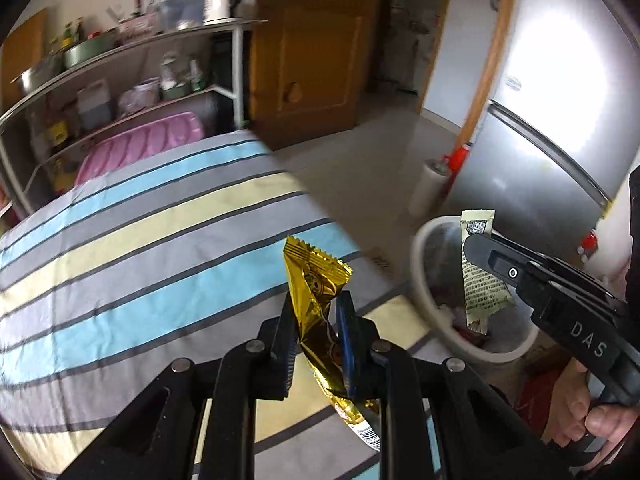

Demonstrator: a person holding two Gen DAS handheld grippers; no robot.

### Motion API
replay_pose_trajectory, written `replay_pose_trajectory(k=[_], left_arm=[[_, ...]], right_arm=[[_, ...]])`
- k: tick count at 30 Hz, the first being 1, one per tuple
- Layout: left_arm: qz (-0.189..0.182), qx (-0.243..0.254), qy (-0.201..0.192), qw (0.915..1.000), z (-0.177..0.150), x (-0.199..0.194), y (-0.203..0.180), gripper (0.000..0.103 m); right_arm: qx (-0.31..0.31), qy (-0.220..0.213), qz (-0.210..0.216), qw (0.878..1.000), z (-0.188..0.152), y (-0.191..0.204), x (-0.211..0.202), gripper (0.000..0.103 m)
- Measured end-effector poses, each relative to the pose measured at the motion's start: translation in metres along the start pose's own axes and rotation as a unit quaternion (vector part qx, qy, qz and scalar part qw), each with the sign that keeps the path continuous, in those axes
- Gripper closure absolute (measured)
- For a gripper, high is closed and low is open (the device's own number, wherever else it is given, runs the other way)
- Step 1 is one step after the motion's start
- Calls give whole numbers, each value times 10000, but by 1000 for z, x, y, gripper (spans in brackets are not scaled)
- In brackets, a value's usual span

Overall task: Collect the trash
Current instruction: 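Lift and carry the gold wrapper and paper wrapper over the bin, then open both tools to drop the wrappers into the bin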

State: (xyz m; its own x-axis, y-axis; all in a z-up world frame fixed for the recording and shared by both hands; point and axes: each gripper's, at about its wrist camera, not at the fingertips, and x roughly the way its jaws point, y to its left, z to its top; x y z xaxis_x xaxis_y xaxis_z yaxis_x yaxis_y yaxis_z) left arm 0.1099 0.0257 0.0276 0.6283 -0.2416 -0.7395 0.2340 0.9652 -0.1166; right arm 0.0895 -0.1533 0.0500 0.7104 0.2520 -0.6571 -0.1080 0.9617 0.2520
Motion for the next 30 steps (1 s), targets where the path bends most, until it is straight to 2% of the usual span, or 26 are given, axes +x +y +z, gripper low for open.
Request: replay_pose_trajectory(k=[7, 14, 21, 30], left_arm=[[-361, 407, 47, 9985, 14, 14, -50, 84], [-668, 793, 172, 9945, 24, 35, -100, 84], [-892, 951, 556, 9899, 25, 72, -134, 83], [-880, 925, 829, 9883, 20, 97, -148, 83]], right_arm=[[308, -182, -431, 9984, 3, -50, -29, 87], [599, -164, -797, 9949, -2, -97, -44, 87], [842, 106, -1002, 9913, -13, -134, -35, 87], [1031, 613, -978, 9880, -32, -165, -7, 87]])
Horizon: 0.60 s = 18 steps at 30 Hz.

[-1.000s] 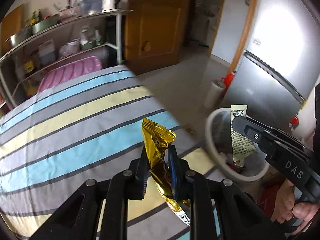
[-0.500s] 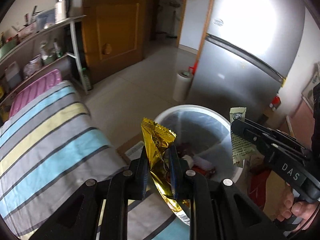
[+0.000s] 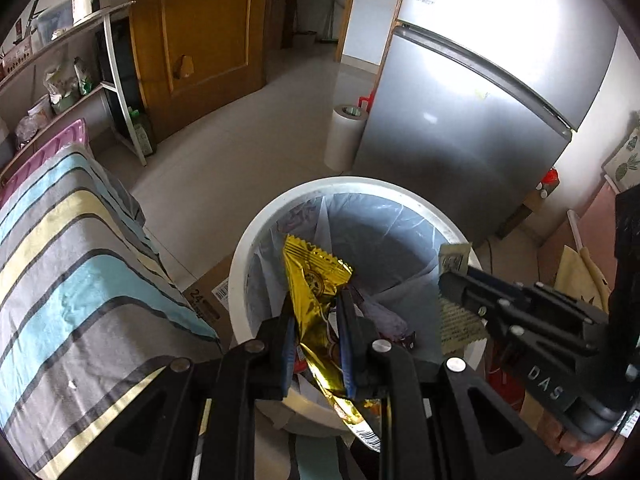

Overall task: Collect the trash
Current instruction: 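Open both tools to drop the wrappers into the bin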

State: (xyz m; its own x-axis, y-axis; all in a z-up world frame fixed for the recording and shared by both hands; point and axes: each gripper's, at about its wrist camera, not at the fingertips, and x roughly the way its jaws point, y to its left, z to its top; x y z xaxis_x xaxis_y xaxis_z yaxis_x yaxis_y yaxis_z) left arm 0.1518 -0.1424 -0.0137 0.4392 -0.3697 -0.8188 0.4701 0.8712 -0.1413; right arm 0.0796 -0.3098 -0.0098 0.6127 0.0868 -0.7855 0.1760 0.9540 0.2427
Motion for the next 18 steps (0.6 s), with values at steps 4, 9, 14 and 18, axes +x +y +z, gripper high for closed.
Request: replay_pose_trajectory(k=[4, 9, 14, 18], left_arm=[[21, -20, 106, 9999, 0, 8, 1, 75], [36, -49, 135, 9999, -1, 12, 0, 56], [145, -33, 15, 9999, -2, 4, 0, 51], [224, 48, -167, 9996, -5, -8, -3, 47]], right_arm=[[-18, 127, -81, 9999, -2, -5, 8, 85], [54, 95, -191, 9998, 0, -11, 9, 77], [142, 56, -203, 9997, 1, -13, 7, 60], [142, -43, -228, 9996, -1, -11, -1, 60]])
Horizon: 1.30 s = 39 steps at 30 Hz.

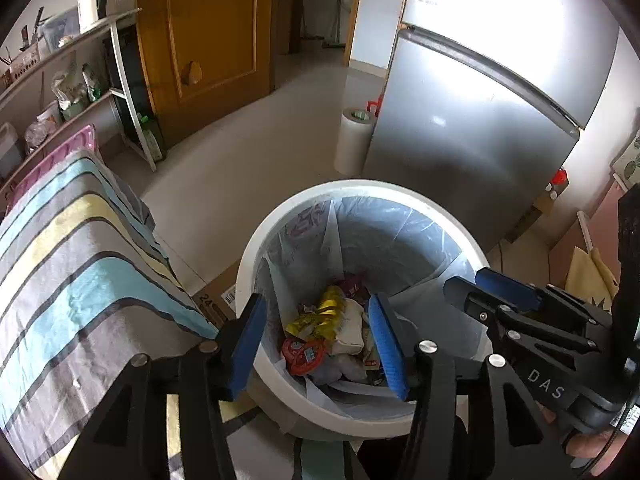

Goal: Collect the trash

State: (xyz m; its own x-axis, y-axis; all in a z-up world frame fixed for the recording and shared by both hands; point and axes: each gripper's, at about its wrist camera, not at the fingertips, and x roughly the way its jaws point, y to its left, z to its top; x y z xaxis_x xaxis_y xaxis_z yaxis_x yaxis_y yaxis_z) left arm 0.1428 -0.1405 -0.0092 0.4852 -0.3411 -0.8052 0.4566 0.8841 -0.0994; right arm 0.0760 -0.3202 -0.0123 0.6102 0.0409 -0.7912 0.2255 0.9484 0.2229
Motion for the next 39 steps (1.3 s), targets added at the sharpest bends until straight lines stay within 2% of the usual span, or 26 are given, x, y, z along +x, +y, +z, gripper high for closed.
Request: replay_pose_trajectory(k=[6, 10, 17, 22, 26, 29, 39], left_arm=[[147, 49, -279, 9995, -8, -20, -3, 44], [186, -7, -496, 9986, -20, -37, -4, 38], [390, -63, -958, 9946, -42, -75, -4, 32], [502, -92, -1145, 9921, -56, -93, 0, 30], [579, -150, -1253, 9903, -67, -103, 2, 25], [557, -239, -1274, 9900, -75, -107, 4, 25], [833, -311, -1260, 9880, -88, -110, 4, 25]], right_arm=[[-107, -264, -102, 9995, -7, 9, -21, 60], [-134, -486, -127, 9986, -17, 15, -43, 60], [-353, -949, -245, 9946, -37, 33, -83, 60], [-496, -1203, -322, 9910, -54, 44, -105, 60], [-513, -1283, -315, 9899, -62, 47, -114, 60], [-541, -1308, -351, 9893, -68, 50, -117, 60], [-570, -1219, -269, 9905, -77, 55, -114, 60]])
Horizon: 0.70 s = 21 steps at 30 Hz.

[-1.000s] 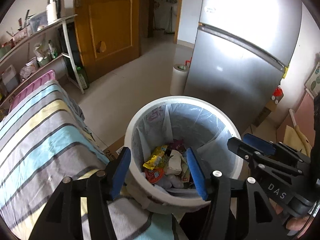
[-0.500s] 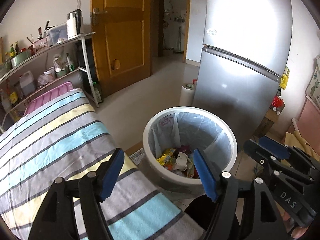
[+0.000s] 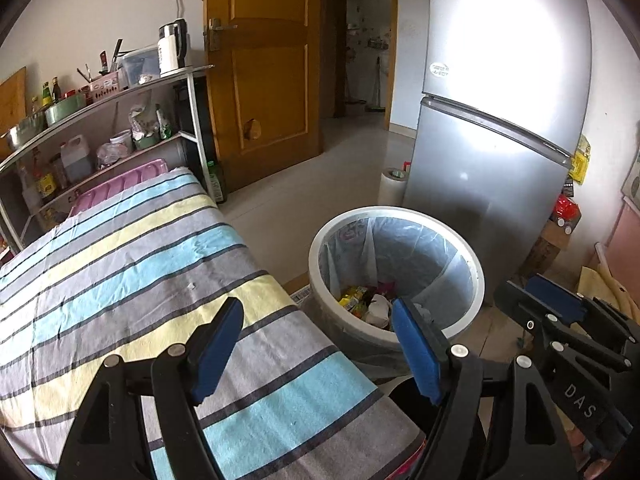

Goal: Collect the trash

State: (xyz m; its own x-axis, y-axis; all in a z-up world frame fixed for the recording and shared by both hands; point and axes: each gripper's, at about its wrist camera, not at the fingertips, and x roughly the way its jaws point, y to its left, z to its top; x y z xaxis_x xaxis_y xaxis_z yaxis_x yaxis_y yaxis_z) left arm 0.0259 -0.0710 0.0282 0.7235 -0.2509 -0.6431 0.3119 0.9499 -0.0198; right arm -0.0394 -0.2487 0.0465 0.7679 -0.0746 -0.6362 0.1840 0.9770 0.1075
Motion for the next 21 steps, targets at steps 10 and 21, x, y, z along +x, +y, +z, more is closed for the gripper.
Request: replay_pose_trajectory(k=[10, 21], left_arm=[[76, 46, 48, 9999, -3, 1, -2, 25], [97, 63, 61, 9999, -4, -1, -2, 25]], right_arm=[[48, 37, -4, 10000, -2, -1, 1, 60], [53, 56, -3, 10000, -2, -1, 2, 60]])
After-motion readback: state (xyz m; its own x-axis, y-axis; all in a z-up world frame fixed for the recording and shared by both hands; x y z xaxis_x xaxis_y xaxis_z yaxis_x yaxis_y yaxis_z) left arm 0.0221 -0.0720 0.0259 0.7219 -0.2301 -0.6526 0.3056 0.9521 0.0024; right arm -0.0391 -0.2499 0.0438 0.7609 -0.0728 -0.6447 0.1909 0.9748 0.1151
